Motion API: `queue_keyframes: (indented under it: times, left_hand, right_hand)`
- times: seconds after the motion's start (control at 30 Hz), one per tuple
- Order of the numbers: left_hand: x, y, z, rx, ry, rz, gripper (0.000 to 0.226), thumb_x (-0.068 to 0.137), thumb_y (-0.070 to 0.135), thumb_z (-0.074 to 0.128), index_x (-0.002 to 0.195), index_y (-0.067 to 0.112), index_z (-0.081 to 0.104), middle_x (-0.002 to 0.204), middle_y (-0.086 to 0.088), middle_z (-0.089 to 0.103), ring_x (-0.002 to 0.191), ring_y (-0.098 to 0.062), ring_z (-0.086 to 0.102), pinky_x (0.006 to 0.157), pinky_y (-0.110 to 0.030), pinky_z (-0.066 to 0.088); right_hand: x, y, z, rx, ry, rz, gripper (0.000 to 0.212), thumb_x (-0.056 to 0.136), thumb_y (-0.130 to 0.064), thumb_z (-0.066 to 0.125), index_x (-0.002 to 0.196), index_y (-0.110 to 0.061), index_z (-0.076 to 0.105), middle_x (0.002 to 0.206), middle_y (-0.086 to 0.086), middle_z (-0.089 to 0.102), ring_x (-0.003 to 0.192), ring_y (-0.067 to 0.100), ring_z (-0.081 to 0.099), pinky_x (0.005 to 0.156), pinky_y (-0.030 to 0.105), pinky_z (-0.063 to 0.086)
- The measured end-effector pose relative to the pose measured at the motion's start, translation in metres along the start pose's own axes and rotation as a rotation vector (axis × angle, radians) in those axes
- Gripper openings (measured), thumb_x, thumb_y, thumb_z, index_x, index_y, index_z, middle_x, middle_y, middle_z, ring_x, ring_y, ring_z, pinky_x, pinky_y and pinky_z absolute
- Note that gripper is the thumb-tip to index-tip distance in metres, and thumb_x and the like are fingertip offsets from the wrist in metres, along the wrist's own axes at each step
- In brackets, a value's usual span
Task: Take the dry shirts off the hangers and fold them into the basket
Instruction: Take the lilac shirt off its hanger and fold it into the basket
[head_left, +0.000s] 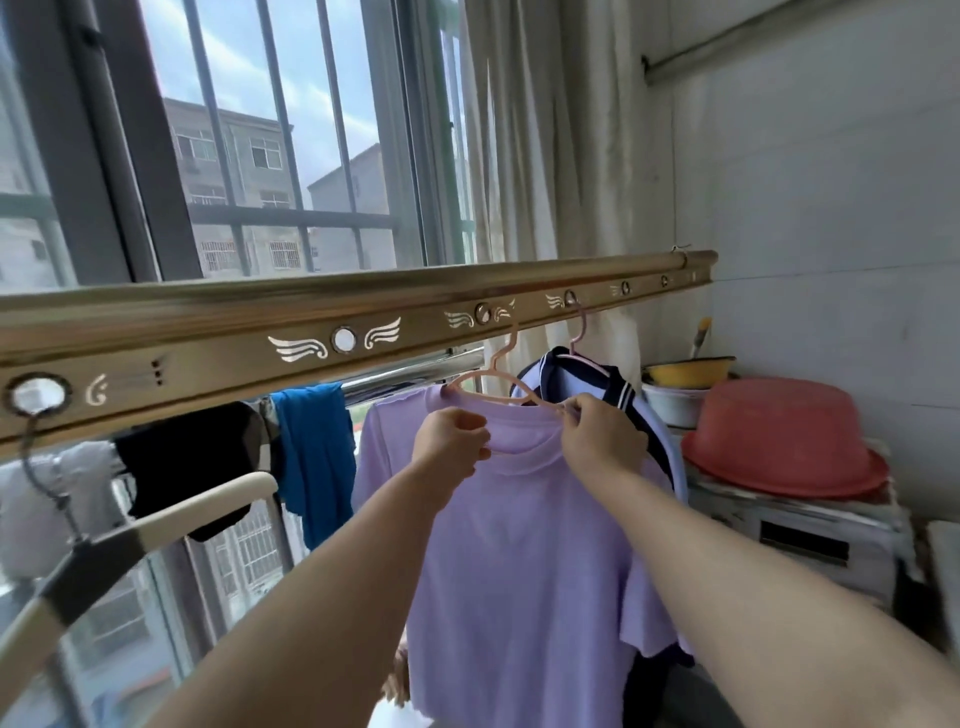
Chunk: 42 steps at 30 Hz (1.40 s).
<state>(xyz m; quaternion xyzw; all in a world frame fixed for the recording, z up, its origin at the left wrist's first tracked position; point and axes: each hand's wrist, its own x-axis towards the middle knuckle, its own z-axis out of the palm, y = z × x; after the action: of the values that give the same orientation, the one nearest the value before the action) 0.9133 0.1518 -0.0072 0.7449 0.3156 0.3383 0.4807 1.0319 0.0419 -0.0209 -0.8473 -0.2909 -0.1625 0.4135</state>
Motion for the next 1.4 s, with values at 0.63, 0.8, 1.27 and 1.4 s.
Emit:
queue_keyframes:
  times: [0.63,0.8,1.27,1.4]
  left_hand:
    - [-0.015,-0.006,0.023,0.610,0.570,0.347,0.039,0.085,0.017,0.059,0.121,0.025,0.048,0.124,-0.003,0.046,0.117,-0.026,0.041,0.091,-0.038,0.036]
    - [-0.021,-0.038,0.023,0.816,0.314,0.288,0.033,0.082,0.032,0.064,0.114,0.030,0.055,0.120,0.006,0.058,0.117,-0.021,0.047,0.093,-0.039,0.031]
    - [-0.038,-0.132,-0.031,0.628,0.271,-0.213,0.017,0.090,0.014,0.050,0.080,0.025,0.059,0.090,-0.001,0.062,0.088,-0.026,0.055,0.088,-0.042,0.047]
    - [-0.038,-0.138,-0.046,0.672,0.316,-0.207,0.015,0.093,0.012,0.049,0.092,0.015,0.064,0.093,-0.007,0.061,0.083,-0.027,0.052,0.070,-0.033,0.040]
  right_hand:
    - [-0.027,0.046,0.011,0.341,-0.074,0.054,0.014,0.084,-0.039,0.062,0.082,-0.027,0.056,0.086,-0.009,0.065,0.093,0.021,0.062,0.087,0.039,0.047]
    - [-0.038,0.055,0.015,0.204,-0.187,0.032,0.016,0.084,-0.032,0.062,0.073,-0.029,0.051,0.071,-0.018,0.055,0.084,0.017,0.052,0.094,0.039,0.041]
    - [-0.048,0.072,0.045,-0.087,-0.540,-0.073,0.017,0.080,-0.002,0.045,0.073,-0.003,0.060,0.067,0.007,0.048,0.066,0.022,0.044,0.055,0.027,0.029]
    - [-0.037,0.065,0.044,-0.030,-0.799,-0.028,0.030,0.078,0.009,0.039,0.087,0.002,0.067,0.073,0.009,0.056,0.074,0.014,0.044,0.066,0.026,0.038]
